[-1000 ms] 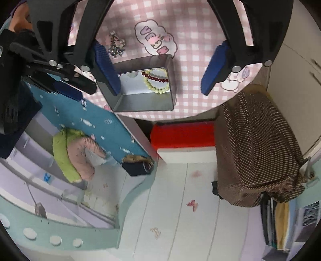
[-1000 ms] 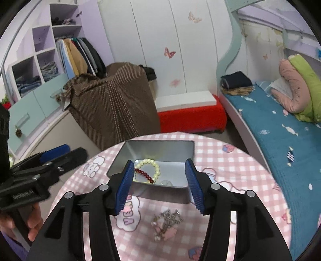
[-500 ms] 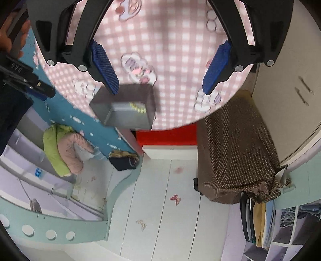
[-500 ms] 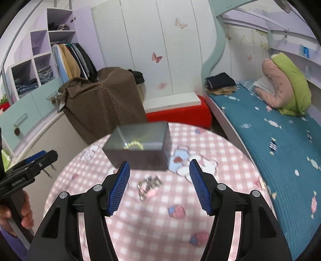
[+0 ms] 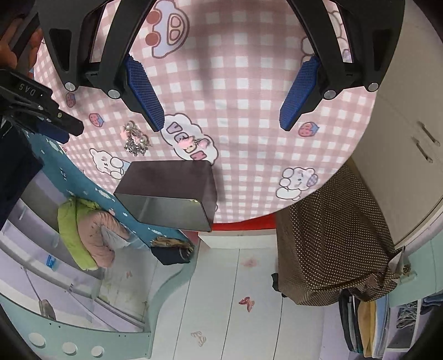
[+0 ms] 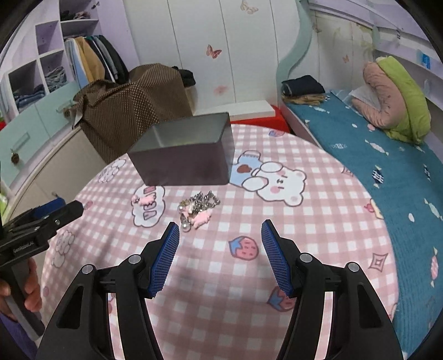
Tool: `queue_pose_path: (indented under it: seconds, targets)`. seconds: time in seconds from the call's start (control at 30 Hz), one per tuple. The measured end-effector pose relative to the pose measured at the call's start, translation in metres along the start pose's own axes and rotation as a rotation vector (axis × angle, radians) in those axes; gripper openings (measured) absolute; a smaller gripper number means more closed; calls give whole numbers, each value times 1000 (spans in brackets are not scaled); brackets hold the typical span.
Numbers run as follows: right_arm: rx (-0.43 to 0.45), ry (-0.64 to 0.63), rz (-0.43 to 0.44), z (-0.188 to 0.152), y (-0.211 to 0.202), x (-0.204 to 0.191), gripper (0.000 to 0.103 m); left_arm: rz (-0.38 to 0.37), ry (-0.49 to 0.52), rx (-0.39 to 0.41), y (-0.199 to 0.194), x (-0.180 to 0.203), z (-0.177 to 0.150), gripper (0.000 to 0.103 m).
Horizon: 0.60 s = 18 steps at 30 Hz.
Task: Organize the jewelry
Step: 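Grasp the pink charm with the left tool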
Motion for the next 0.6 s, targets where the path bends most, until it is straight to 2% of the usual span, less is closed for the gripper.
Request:
queue_pose_path:
  seconds: [0.3, 0.6]
  targets:
    - [-56, 4, -2, -2, 29, 5, 60, -7, 46, -97, 43, 13, 9, 83]
    - [-92, 11, 6, 3, 49, 11, 60, 23, 85, -164, 83, 22, 31, 82]
Point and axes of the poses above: each gripper's, at about its wrist camera, not at the fingertips, and y roughly the way its jaws point, x to its right, z to its top, the point moved 5 cm from there along y, roughly the way its jaws point, and after that the axes turned 15 degrees about -x, right-handed, at the moved point
